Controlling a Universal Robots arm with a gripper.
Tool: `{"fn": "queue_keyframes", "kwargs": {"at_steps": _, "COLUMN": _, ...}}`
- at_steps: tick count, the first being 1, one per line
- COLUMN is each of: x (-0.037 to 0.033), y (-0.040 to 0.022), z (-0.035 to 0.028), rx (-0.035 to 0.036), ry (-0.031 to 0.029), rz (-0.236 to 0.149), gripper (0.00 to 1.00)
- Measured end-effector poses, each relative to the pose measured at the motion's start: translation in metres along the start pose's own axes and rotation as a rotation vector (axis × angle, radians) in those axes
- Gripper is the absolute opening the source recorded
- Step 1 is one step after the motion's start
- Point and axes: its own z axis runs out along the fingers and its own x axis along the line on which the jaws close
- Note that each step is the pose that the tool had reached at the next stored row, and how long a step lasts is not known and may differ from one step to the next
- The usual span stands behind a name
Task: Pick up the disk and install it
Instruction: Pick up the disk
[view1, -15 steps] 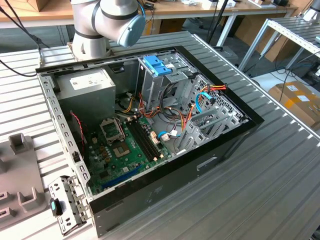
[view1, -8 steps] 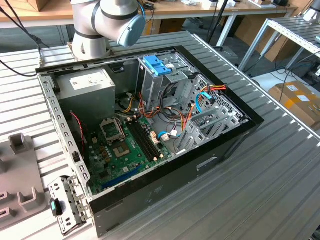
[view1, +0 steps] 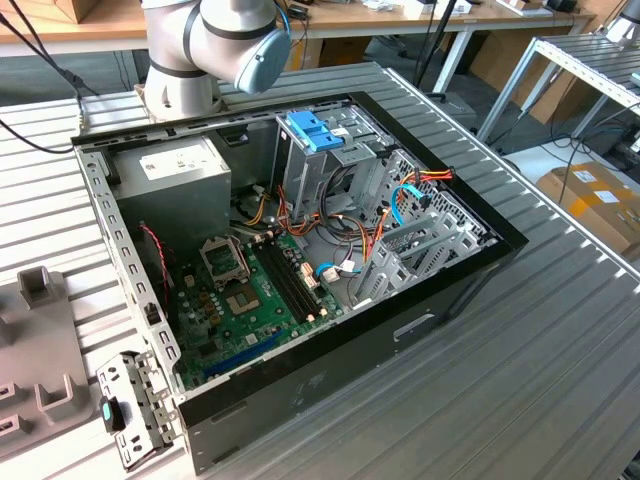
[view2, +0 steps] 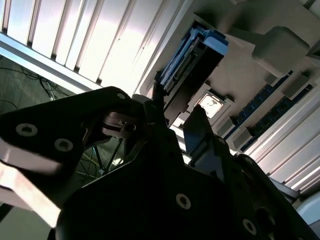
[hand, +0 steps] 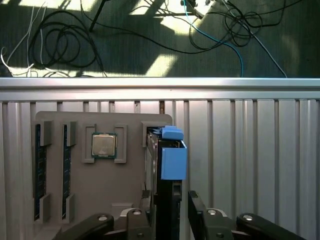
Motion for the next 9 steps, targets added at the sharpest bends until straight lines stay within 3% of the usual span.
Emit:
{"fn": "queue_keyframes", "kwargs": {"at_steps": 2, "x": 0.0000, "y": 0.0000, "z": 0.0000, "rx": 0.0000, "ry": 0.0000, "rz": 0.000, "gripper": 0.47}}
{"fn": "queue_keyframes", "kwargs": {"at_steps": 5, "x": 0.0000, "y": 0.0000, "z": 0.0001, "rx": 0.0000, "ry": 0.0001, "rz": 0.000, "gripper": 0.66}}
{"fn": "queue_keyframes", "kwargs": {"at_steps": 9, "x": 0.0006, "y": 0.0000, "z": 0.0077, "rx": 0.0001, "ry": 0.0000, "rz": 0.000, "gripper": 0.66}}
